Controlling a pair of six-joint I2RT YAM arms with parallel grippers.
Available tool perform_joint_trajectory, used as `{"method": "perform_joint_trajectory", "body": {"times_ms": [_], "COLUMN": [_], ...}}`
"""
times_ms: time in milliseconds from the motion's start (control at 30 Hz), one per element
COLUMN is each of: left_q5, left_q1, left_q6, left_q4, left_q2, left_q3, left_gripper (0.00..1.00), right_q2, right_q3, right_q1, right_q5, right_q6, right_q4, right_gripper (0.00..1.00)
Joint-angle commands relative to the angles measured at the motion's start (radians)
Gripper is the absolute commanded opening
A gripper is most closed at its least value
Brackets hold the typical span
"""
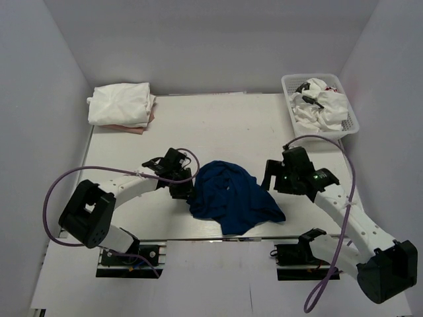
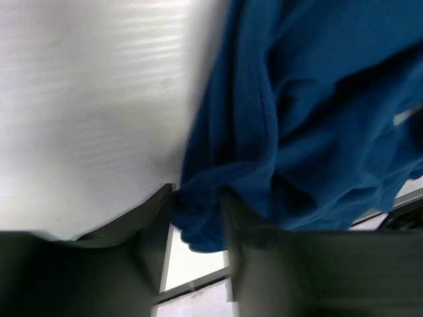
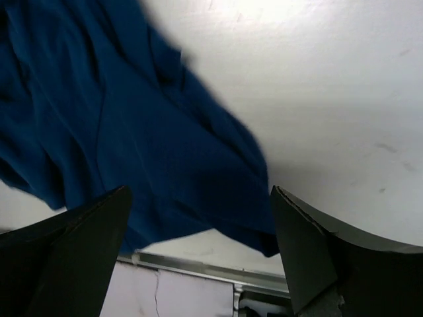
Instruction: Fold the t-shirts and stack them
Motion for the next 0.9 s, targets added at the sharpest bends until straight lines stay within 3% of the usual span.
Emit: {"method": "perform_joint_trajectory", "body": {"times_ms": [0,167,333,567,600,633,667,700,767,867], "left_q5": [-0.027,-0.037,-0.111,-0.222,-0.237,-0.246,-0.263,-0.274,-0.318,-0.399], "left_q1": [-0.039,-0.065,-0.076,-0.076,-0.076,-0.076,-0.076,-0.076,-0.076,-0.076], "left_q6": [0.009,0.009,0.000,-0.043,-0.043,-0.057,-0.057,-0.057,-0.057,-0.057], "left_q4": [0.039,0.039,-0.011,-0.088,-0.100,-0.110,-0.110,-0.137,-0.165,-0.220], "left_q2": [0.029,0.036,-0.070,-0.211,-0.243,-0.259,-0.273,-0.285,-0.306,-0.307], "left_q3": [0.060,0.069,0.060,0.078,0.078,0.069,0.069,0.069,0.100,0.149], "left_gripper": [0.41,0.00,0.00,0.00,0.00,0.00,0.00,0.00,0.00,0.00], "right_q2": [0.026,0.066,0.146,0.284,0.291,0.296,0.298,0.299,0.298,0.259], "right_q3": [-0.071,-0.082,-0.059,-0.042,-0.045,-0.050,-0.045,-0.039,-0.004,0.037], "right_q1": [0.070,0.154,0.216,0.272,0.269,0.268,0.266,0.266,0.263,0.265], "right_q5": [-0.109,-0.091,-0.087,0.166,0.235,0.252,0.269,0.329,0.396,0.455], "right_q6": [0.011,-0.009,-0.038,0.084,0.097,0.109,0.136,0.150,0.181,0.177], "right_q4": [0.007,0.082,0.148,0.170,0.160,0.157,0.150,0.136,0.064,0.015], "right_gripper": [0.91,0.91,0.91,0.89,0.84,0.52,0.29,0.16,0.00,0.00]}}
